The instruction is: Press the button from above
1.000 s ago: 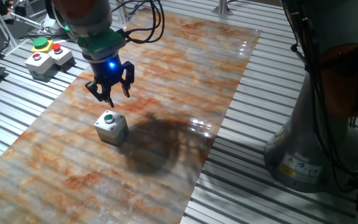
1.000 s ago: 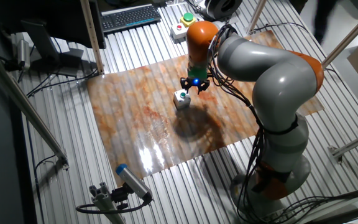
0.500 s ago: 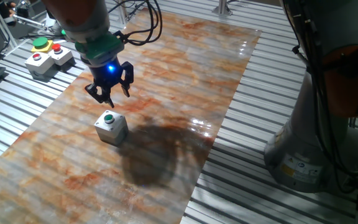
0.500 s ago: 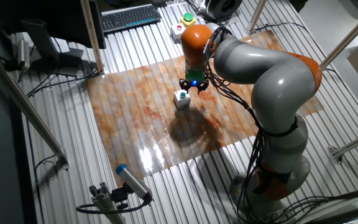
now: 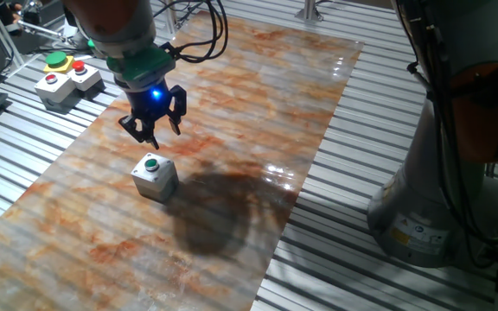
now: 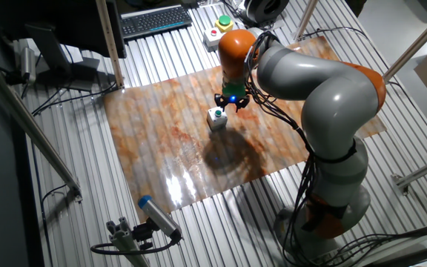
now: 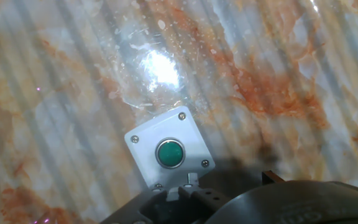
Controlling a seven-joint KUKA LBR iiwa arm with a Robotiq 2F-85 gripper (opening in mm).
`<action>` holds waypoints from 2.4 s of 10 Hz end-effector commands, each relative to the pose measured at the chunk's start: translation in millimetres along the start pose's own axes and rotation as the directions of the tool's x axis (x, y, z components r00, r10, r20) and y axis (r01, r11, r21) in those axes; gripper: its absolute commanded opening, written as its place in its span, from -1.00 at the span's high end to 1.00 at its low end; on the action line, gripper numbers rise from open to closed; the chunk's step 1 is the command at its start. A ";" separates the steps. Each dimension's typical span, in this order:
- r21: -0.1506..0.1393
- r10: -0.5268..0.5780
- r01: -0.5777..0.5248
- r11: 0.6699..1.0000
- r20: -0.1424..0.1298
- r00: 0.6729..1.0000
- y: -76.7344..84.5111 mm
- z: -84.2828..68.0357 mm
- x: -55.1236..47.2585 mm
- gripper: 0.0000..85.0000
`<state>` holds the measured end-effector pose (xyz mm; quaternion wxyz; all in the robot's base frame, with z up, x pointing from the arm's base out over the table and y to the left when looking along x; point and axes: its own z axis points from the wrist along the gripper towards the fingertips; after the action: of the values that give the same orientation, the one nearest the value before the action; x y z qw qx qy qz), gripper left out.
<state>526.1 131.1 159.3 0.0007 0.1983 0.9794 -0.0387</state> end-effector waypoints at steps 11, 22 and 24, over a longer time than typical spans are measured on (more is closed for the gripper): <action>0.000 0.000 0.000 1.000 -0.007 1.000 0.1 0.0 -0.1 0.20; -0.011 -0.004 0.003 1.000 -0.062 0.998 0.1 0.0 -0.1 0.20; -0.004 -0.005 0.005 1.000 -0.054 0.999 0.2 0.9 -0.7 0.20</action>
<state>526.9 130.7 158.4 -0.0254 0.1968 0.9796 -0.0319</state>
